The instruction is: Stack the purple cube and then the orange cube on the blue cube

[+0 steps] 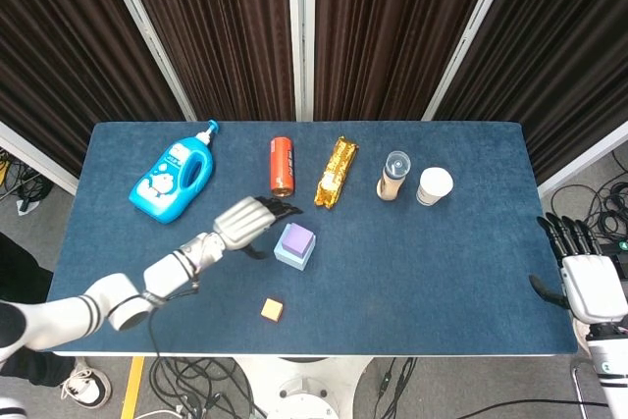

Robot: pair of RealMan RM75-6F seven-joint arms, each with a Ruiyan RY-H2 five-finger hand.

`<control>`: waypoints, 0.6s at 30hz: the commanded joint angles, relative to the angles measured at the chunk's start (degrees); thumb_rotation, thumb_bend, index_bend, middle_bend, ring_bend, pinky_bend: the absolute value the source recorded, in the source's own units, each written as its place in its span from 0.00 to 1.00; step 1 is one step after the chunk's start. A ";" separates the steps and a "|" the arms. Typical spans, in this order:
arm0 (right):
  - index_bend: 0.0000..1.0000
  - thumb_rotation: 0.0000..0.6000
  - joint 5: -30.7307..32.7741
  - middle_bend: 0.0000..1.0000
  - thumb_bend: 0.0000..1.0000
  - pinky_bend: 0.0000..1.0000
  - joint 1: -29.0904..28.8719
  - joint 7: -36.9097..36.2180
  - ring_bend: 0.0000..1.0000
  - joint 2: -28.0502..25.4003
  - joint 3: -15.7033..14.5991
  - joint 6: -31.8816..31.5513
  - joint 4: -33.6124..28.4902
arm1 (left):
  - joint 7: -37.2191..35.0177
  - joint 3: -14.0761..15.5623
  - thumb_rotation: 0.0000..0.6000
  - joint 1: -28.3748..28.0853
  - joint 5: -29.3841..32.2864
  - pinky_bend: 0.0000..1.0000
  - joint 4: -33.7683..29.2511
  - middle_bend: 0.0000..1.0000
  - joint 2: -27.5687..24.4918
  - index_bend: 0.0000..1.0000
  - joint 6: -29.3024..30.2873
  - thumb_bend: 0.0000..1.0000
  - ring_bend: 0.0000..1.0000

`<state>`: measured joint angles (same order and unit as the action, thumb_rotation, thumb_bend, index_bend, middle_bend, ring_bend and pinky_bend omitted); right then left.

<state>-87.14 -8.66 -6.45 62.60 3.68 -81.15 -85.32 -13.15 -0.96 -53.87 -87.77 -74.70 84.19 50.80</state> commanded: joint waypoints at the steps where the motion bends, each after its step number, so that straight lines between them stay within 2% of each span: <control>1: 0.02 1.00 -0.78 0.05 0.19 0.00 0.13 -0.38 0.00 -0.25 -0.34 -0.41 -0.24 | 2.03 2.18 1.00 4.59 1.96 0.34 -5.55 0.31 -5.45 0.18 2.45 0.16 0.22; 7: 0.02 1.00 -2.11 0.05 0.19 0.00 0.21 -0.50 0.00 -0.35 -1.11 -0.65 -0.38 | 3.61 3.72 1.00 11.03 3.48 0.34 -9.82 0.32 -9.81 0.19 8.43 0.16 0.22; 11: 0.02 1.00 -2.58 0.05 0.19 0.00 0.16 -0.56 0.00 -0.35 -1.37 -0.65 -0.45 | 2.24 4.90 1.00 14.54 1.03 0.35 -9.58 0.34 -10.89 0.23 13.26 0.16 0.22; 14: 0.02 1.00 -2.50 0.05 0.19 0.00 0.06 -0.38 0.00 -0.32 -1.38 -0.46 -0.50 | -1.13 5.94 1.00 16.71 0.09 0.35 -8.82 0.36 -11.12 0.25 14.84 0.16 0.23; 18: 0.02 1.00 -2.33 0.05 0.19 0.00 -0.06 -0.06 0.00 -0.18 -1.37 -0.18 -0.54 | -8.61 8.26 1.00 18.84 -0.44 0.35 -10.41 0.39 -11.94 0.26 13.54 0.16 0.24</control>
<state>-89.48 -8.72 -6.52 62.41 2.31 -81.33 -85.87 -17.30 5.45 -36.80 -87.40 -84.21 73.03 64.95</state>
